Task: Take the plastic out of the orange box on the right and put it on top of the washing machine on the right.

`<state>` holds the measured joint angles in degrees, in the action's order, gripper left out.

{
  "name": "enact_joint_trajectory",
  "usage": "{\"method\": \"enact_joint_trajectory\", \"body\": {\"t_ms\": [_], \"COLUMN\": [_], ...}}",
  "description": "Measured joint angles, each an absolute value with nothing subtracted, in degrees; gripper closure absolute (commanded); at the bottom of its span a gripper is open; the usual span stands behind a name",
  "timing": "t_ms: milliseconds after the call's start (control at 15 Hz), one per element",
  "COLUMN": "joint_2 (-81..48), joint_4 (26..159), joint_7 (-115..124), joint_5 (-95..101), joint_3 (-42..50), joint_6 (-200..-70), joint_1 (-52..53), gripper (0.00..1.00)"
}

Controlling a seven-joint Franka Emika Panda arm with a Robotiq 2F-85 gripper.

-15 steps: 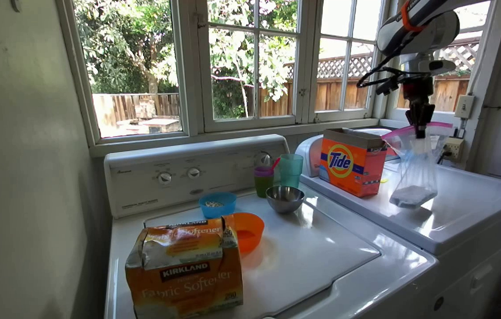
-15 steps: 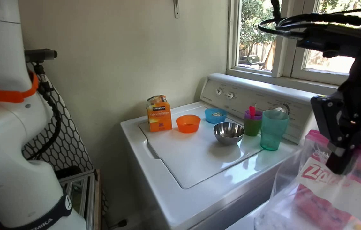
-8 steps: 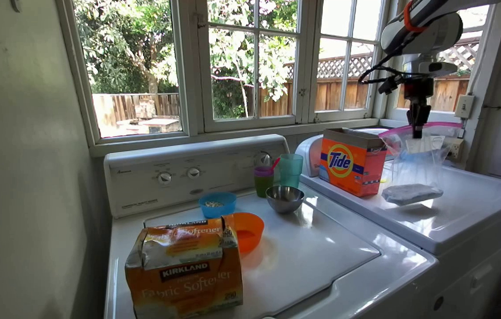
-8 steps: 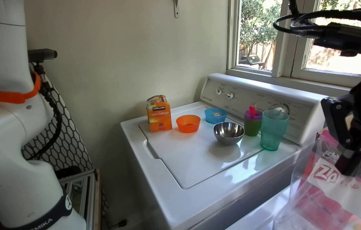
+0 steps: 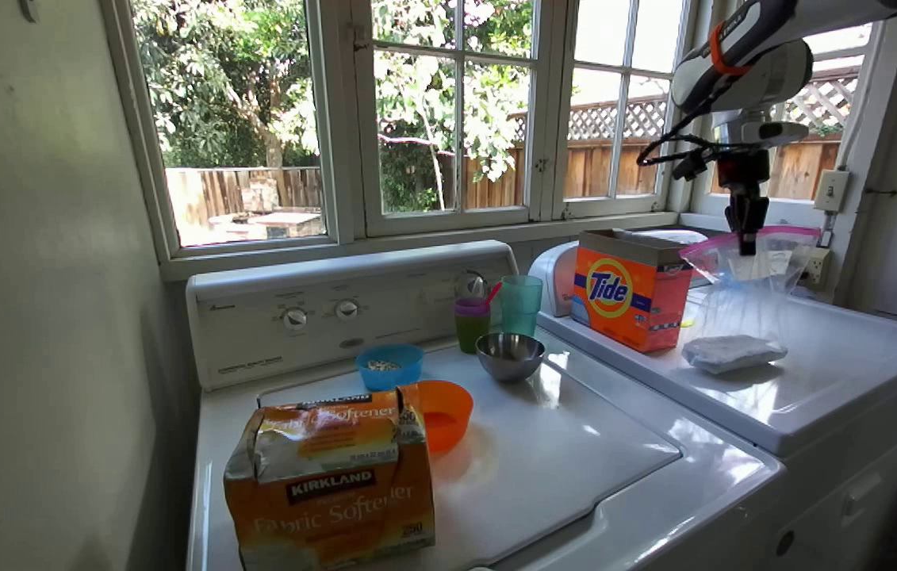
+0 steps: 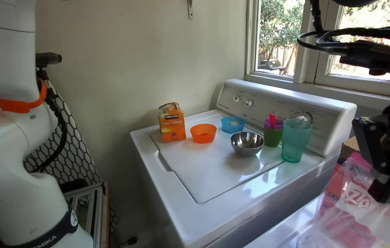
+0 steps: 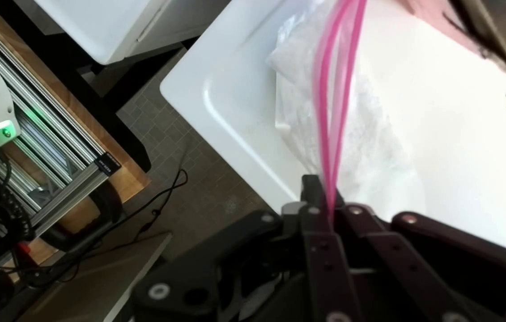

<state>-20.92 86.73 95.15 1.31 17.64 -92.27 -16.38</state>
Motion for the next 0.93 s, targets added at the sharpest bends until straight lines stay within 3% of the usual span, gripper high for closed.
{"method": "enact_joint_trajectory", "body": {"t_ms": [267, 333, 400, 933], "joint_2": [-21.4, -21.5, -21.7, -23.1], "joint_4": [86.4, 86.4, 86.3, 85.2], "joint_7": [93.0, 92.7, 92.3, 90.2], "joint_5": [6.4, 7.4, 8.2, 10.3], "joint_3": [17.6, 17.6, 17.6, 17.5], "joint_6": [-92.2, -92.2, -92.2, -91.7], "joint_1": [-15.5, -15.3, -15.1, -14.3], "gripper": [1.00, 0.90, 0.71, 0.14]}}
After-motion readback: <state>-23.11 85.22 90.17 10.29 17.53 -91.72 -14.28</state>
